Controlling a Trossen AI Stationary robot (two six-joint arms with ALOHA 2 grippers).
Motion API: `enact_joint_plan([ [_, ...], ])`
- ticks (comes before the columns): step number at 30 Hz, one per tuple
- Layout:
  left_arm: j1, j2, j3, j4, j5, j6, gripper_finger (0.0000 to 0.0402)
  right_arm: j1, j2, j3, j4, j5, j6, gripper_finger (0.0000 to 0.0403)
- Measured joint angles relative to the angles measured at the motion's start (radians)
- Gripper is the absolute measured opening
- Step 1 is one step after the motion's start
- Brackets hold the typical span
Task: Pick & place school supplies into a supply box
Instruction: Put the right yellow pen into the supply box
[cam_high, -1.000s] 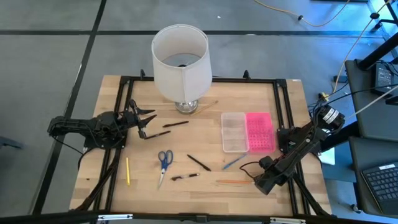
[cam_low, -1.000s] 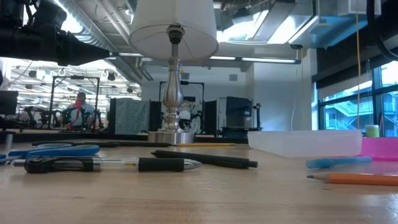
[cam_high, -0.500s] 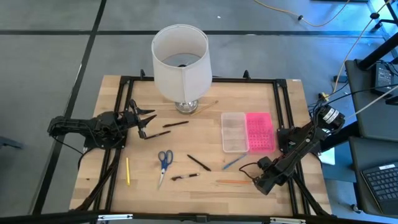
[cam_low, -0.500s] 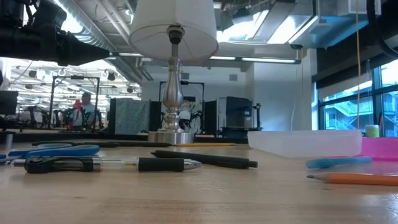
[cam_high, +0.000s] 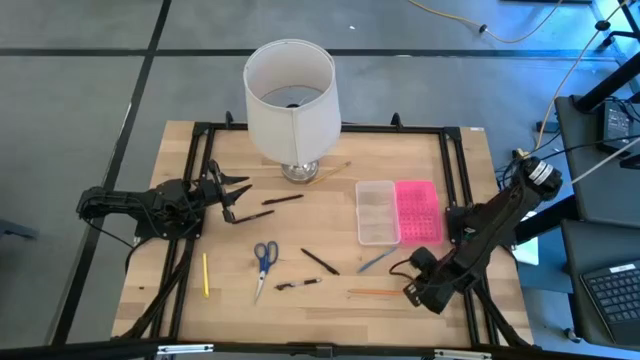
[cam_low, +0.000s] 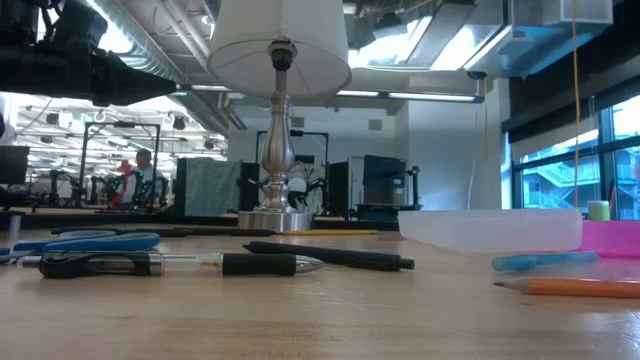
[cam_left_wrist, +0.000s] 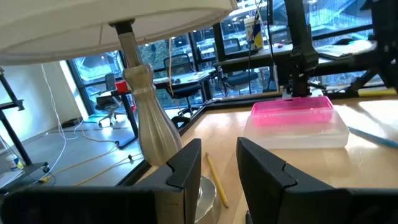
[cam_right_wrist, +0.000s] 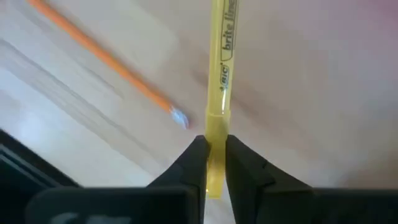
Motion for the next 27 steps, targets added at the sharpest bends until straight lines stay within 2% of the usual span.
enact_joint_plan([
  [7, 0.0, 0.0, 0.0, 0.01, 0.0, 0.0, 0.0098, -0.116, -0.11, 0.0, -0.008, 0.237, -0.156, 0.0047],
  [11, 0.0, 0.0, 0.0, 0.009, 0.0, 0.001, 0.0098, -0.208, -0.137, 0.0, -0.016, 0.442, -0.284, 0.0052],
  [13, 0.0, 0.0, 0.0, 0.01, 0.0, 0.001, 0.0098, -0.258, -0.137, 0.0, -0.022, 0.508, -0.299, 0.0052],
  [18, 0.0, 0.0, 0.0, 0.01, 0.0, -0.007, 0.0098, -0.406, -0.121, 0.001, -0.022, 0.497, -0.337, 0.0053],
  [21, 0.0, 0.0, 0.0, 0.01, 0.0, -0.056, 0.0098, -0.481, -0.083, 0.001, -0.024, 0.409, -0.337, 0.0054],
  [27, 0.0, 0.0, 0.0, 0.018, 0.0, -0.106, 0.0098, -0.592, 0.035, 0.002, 0.01, 0.321, -0.334, 0.0054],
])
